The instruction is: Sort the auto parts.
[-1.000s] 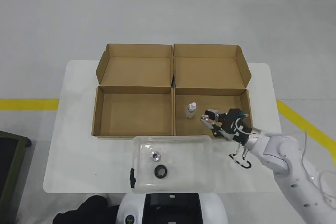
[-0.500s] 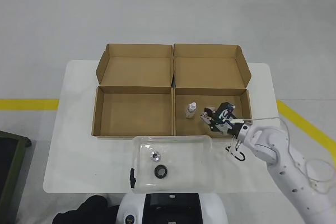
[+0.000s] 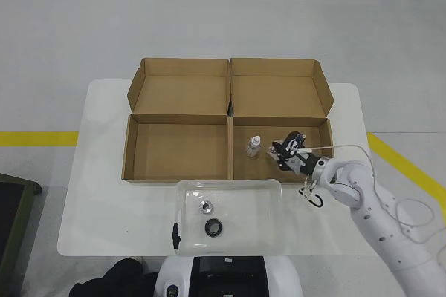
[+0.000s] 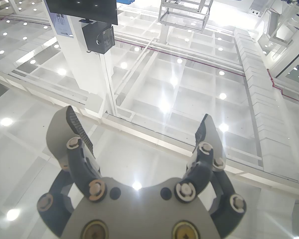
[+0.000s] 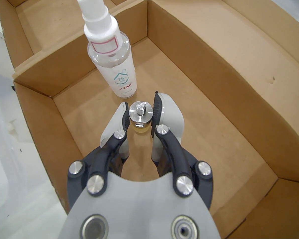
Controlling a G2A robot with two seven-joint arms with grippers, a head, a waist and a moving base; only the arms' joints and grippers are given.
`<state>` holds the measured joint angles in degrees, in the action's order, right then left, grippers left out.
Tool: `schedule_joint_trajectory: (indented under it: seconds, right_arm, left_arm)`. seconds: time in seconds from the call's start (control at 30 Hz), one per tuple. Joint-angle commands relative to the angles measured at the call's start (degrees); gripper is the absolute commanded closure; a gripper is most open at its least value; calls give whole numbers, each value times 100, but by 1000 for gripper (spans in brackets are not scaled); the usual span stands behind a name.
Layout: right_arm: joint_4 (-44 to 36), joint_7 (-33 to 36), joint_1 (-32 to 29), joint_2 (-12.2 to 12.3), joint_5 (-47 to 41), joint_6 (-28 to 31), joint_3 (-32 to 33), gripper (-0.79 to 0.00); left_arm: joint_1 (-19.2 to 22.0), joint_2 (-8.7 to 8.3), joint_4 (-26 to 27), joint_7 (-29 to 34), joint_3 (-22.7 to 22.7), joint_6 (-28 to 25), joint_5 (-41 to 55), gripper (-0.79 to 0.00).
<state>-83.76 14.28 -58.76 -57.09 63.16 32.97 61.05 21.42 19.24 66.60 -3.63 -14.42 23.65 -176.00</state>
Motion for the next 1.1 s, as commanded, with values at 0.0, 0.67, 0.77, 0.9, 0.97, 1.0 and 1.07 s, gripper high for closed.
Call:
schedule_joint_trajectory:
  seconds: [0.0,0.67,0.77,0.9,0.97,1.0,1.07]
  right_arm:
    - [48,-7,35,-17,12,5,-33,0]
    - [-574,86,-248,35,350,75,344,-526]
    - [-992,141,-392,88,373,150,582,-579]
    - [-1607,259,-650,150,357,276,853,-622]
    - [-1911,345,-787,176,359,376,940,-646]
    - [-2054,388,-849,188,357,432,977,-659]
    - [-2312,490,-976,209,360,529,1031,-671]
  left_arm:
    - [0,0,0,0,0,0,0,-785]
    - [0,0,0,0,0,0,0,-785]
    - [0,0,0,0,0,0,0,-785]
    - [0,0,0,0,0,0,0,-785]
    - [0,0,0,0,0,0,0,-785]
    - [0,0,0,0,0,0,0,-785]
    - [0,0,0,0,0,0,0,-785]
